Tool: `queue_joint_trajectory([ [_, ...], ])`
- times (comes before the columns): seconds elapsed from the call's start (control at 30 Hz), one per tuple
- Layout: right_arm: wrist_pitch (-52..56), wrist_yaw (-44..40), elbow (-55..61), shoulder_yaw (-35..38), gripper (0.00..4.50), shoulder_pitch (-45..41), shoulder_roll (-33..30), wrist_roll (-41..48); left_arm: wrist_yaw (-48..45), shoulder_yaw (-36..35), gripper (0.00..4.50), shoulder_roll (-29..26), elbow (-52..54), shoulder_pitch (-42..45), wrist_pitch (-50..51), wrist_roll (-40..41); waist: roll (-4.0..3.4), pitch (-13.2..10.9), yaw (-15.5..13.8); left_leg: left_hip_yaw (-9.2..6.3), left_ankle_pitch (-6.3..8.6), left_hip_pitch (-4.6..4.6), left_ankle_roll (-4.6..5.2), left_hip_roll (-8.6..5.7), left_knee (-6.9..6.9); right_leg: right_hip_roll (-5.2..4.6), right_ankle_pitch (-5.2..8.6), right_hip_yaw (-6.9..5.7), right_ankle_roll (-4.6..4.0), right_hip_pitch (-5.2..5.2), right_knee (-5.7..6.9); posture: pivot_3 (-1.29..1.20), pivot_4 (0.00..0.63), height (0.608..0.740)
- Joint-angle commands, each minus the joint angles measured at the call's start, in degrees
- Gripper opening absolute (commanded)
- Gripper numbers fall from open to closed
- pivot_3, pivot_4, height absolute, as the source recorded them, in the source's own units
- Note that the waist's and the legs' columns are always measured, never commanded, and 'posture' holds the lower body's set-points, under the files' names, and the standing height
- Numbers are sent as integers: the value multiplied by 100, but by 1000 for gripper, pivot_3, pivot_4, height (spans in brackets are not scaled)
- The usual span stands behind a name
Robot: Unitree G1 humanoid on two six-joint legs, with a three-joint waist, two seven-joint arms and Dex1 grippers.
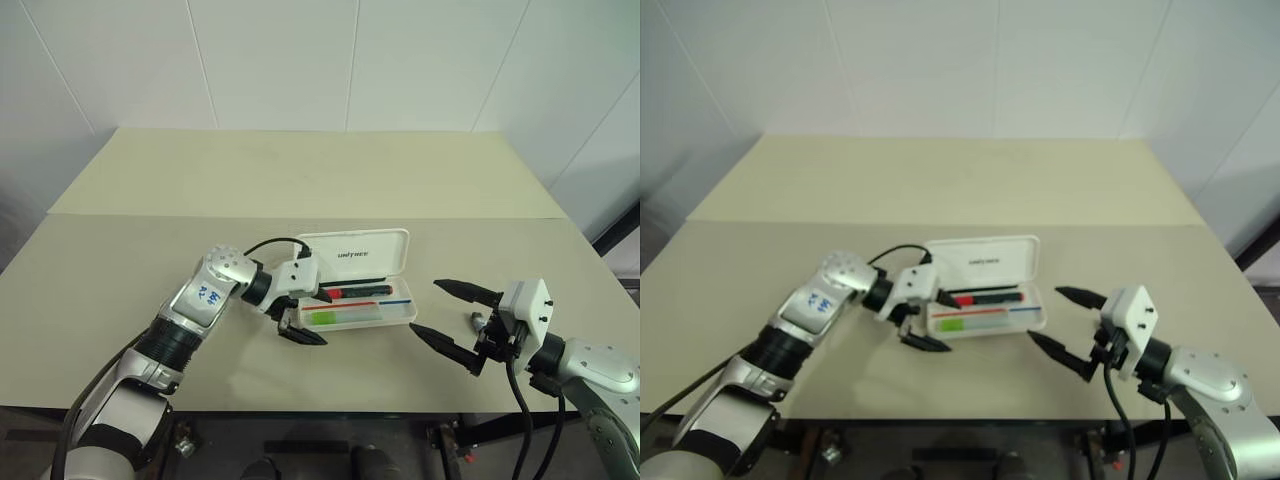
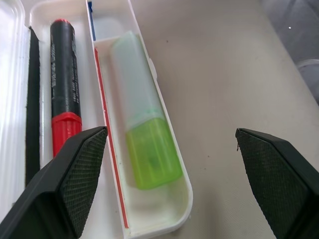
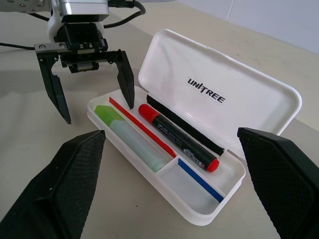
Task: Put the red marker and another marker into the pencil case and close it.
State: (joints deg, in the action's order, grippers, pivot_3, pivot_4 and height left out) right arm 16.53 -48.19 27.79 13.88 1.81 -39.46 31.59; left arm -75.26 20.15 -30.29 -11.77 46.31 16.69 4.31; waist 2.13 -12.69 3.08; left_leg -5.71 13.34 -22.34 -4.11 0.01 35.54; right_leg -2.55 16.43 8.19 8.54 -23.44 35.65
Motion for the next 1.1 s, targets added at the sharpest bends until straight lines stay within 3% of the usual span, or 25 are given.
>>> queue_joint_trajectory([
  [0.03,-26,-56,28,182,4500,16,-107,48,-210,-297,4411,-128,228,11,-362,283,0,0,0,0,0,0,0,0,0,0,1,0,-1,0,0,0,150,740],
  [0.33,39,246,-641,572,4500,241,-37,-130,-703,-788,4411,-241,740,-247,-416,1143,0,0,-10,0,0,-1,0,1,-2,-1,0,-1,0,-1,0,0,150,740],
  [0.8,-437,956,-1429,649,4500,525,798,-524,-663,-1338,4411,-468,909,-205,-333,1656,-1,0,14,3,0,2,1,1,1,0,5,3,-14,1,-1,0,150,740],
  [1.1,-878,992,-2270,638,4500,400,985,-772,-736,-1430,4411,-608,916,-136,-318,1790,-1,0,15,3,0,4,1,1,1,0,5,2,-14,2,0,0,150,740],
])
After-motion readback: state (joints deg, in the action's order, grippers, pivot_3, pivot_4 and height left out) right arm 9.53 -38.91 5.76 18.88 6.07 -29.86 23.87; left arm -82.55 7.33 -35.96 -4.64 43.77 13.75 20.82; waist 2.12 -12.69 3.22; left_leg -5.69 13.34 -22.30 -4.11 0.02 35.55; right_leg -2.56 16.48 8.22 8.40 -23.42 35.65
